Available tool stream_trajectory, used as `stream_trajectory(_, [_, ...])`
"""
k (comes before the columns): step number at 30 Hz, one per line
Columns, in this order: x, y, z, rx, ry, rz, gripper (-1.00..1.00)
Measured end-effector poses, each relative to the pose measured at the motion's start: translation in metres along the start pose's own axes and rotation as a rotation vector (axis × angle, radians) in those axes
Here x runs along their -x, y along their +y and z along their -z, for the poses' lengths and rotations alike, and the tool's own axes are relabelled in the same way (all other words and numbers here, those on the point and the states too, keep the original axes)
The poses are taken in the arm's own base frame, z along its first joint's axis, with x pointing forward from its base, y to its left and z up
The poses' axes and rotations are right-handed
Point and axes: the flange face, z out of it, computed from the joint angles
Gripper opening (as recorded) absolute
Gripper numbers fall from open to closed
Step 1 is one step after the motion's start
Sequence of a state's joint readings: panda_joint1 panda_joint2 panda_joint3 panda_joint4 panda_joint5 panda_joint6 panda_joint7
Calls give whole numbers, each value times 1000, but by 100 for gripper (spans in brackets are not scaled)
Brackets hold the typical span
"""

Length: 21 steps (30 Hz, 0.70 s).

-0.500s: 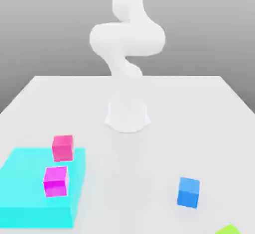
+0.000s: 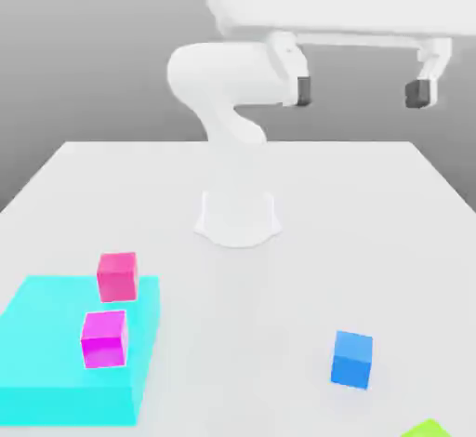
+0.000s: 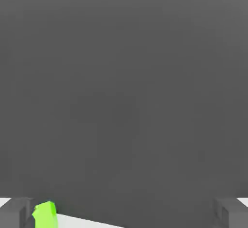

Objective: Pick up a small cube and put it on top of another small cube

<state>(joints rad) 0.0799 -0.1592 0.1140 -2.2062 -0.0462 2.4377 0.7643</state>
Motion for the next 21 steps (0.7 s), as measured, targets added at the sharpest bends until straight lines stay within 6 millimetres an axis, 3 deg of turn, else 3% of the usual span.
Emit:
stream_trajectory(5, [30,-26,-84,54,-101,85,0])
stream_trajectory(10, [66,-37,-168,110,-202,152,0])
stream_trajectory(16, [129,-40,-264,171,-326,240,0])
stream_trajectory(20, [155,-29,-323,181,-348,255,0])
stream_trajectory(21, [160,-26,-334,182,-349,255,-100])
